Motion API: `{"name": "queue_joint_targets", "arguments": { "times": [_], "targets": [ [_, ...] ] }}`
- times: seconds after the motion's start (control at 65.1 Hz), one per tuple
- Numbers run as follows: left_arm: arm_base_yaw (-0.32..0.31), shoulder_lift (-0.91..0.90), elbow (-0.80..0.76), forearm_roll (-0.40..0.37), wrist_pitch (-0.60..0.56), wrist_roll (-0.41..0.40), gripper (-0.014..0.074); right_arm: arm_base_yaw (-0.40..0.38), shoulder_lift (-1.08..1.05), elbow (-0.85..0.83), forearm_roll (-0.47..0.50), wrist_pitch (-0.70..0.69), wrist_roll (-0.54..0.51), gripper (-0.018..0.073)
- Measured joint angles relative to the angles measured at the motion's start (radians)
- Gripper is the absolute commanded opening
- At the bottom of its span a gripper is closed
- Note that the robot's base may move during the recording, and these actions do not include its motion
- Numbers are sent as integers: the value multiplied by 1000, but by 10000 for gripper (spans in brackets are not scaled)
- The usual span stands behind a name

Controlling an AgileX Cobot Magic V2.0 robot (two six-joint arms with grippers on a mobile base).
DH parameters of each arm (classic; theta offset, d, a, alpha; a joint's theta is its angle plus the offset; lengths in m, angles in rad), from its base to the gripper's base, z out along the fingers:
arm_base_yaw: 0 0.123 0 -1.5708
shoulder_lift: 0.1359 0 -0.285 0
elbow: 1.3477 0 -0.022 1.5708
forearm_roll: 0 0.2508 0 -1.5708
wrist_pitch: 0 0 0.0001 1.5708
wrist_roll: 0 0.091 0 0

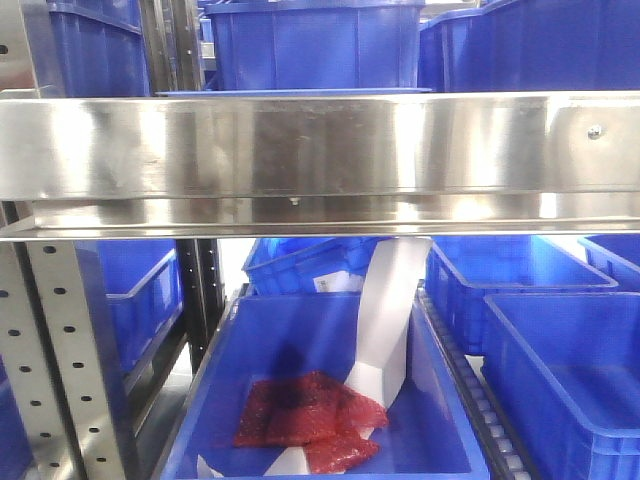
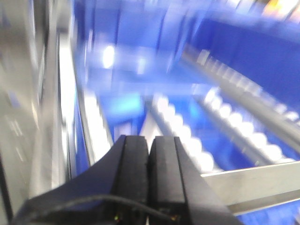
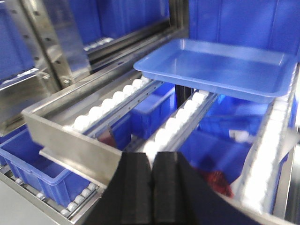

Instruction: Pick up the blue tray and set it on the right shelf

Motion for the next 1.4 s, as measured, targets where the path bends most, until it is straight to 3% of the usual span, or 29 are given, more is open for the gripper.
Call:
{"name": "queue_joint_targets", "arguments": {
  "times": [0.2,0.445,0.63,1.075,1.167,1.275,1.398],
  "targets": [
    [0,-234,140,18,-19,0,-40,0,-259,216,-104,-105,0,54],
    [0,-415,293,18,-23,0,-40,0,-384,303,-117,-130,0,54],
    [0,-431,305,21,-79,0,-48,0,-386,303,-118,-131,0,54],
    [0,-431,305,21,-83,0,-48,0,-386,311,-118,-135,-1,54],
    [0,-431,305,21,-83,0,-48,-40,-401,325,-116,-131,-3,54],
    [0,-431,305,21,-86,0,-48,-154,-450,394,-15,-144,-141,54],
    [0,-431,305,21,-88,0,-48,-325,-515,540,249,-215,-452,54]
  ]
}}
